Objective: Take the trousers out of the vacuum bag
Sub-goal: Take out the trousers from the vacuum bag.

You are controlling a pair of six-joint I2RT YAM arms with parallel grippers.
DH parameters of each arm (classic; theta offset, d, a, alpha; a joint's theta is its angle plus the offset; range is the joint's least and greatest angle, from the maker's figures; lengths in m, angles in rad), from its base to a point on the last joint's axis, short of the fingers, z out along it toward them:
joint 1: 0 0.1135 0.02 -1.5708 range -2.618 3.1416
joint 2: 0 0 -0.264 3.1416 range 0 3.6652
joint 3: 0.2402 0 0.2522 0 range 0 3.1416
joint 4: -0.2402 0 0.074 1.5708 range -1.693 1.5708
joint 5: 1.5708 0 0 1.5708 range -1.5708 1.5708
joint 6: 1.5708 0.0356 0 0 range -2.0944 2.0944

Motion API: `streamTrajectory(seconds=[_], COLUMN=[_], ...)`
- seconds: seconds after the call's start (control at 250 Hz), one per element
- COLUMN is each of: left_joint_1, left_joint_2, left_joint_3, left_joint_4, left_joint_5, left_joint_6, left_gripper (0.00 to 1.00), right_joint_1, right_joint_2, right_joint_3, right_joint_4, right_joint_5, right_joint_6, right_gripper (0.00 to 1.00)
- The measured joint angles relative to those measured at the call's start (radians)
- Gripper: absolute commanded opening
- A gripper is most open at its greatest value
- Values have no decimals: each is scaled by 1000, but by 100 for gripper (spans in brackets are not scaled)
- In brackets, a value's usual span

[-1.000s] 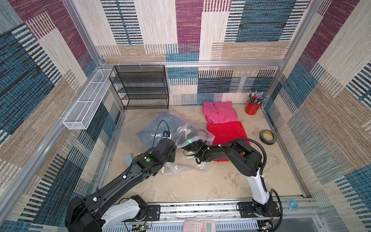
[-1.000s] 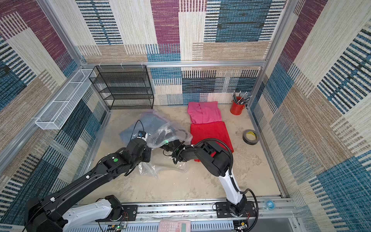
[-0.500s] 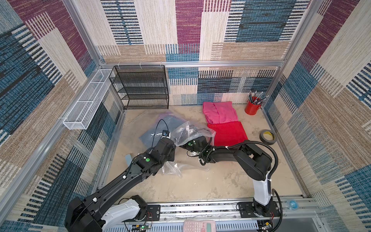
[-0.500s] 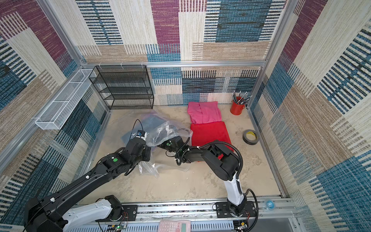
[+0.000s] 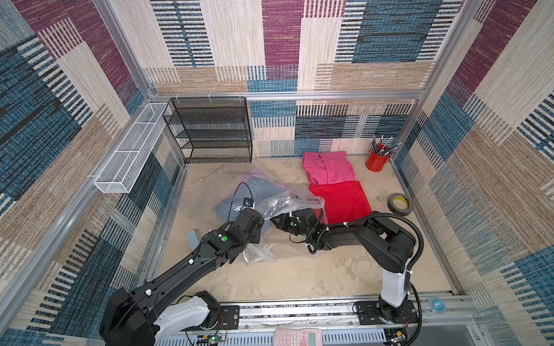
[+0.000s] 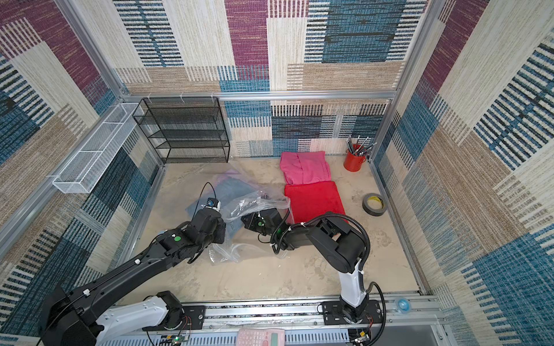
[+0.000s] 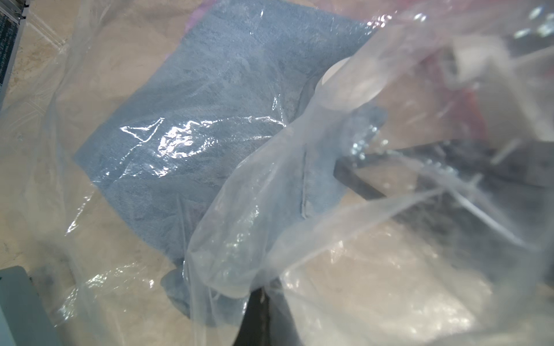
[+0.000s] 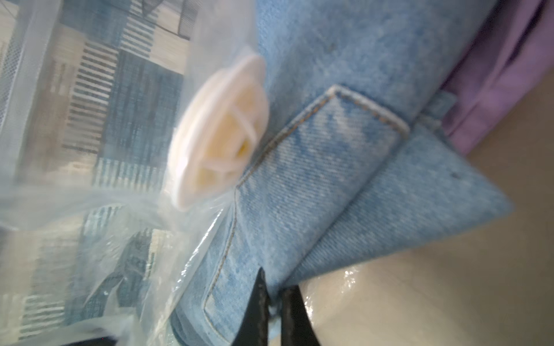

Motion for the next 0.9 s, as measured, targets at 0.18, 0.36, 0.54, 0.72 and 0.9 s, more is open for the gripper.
streamTrajectory(seconds=[0.18,0.36,0.54,0.72,0.9], left_joint_1=[0,-1,-6,-21,-24], left_joint_2=[33,54,80,98,135], left_joint_3=[-16,-21,-22,2,2], left_joint_4=[40,76,78,77,80], left_joint_5=[40,93,127,130,128], left_joint_6=[-7,-23,-39,-48,-55], left_gripper=[0,0,0,0,0], right_joint_1=[-6,-28,-45,-45,-34], right_joint_2=[-94,-126,-14,95,27], right_joint_3=[-5,-47,-61,-41,-62], right_joint_4=[-25,-38,23,84,89], right_joint_5=[-4,-14,-46,-85,-69], right_joint_6=[-18,-12,22,59,40], right_gripper=[0,0,0,0,0])
